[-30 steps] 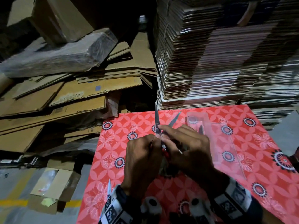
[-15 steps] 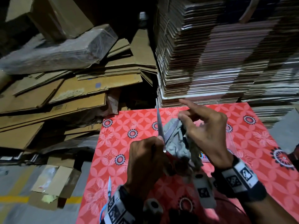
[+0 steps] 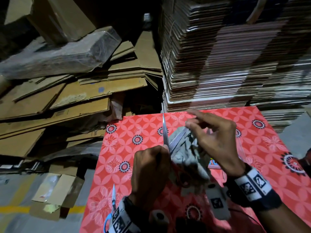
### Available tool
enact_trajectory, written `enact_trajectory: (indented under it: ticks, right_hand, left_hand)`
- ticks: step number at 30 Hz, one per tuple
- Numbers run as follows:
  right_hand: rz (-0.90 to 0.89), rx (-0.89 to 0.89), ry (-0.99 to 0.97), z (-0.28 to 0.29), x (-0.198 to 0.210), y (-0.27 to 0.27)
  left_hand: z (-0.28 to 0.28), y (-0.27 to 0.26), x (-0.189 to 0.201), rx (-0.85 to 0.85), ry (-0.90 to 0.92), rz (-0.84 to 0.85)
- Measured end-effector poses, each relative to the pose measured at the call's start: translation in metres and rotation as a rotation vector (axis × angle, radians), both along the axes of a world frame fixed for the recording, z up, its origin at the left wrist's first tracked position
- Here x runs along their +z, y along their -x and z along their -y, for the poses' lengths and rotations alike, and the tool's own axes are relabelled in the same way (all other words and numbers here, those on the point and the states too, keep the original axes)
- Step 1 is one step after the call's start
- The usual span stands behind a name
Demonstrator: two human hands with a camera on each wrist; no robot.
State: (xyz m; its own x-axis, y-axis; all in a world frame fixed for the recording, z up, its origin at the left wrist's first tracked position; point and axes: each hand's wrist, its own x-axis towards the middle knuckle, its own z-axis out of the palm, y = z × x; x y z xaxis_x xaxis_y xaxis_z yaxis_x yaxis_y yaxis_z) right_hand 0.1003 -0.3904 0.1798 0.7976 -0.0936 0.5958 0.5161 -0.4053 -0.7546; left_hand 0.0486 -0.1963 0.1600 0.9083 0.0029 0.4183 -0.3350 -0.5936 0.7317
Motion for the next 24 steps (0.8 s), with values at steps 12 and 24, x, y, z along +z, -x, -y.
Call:
enact_trajectory:
  ticks: [12,24]
  right_hand:
    - [-0.176,0.109,-0.352,-0.009,0.007,0.013]
    - [0.096,0.012,0.106,-0.037,-0.014,0.01]
  left_hand:
    - [-0.01,-0.007,0.005,0.059,0.063,-0.167]
    - [-0.006,-0.009,0.008,0.027,-0.011,-0.1]
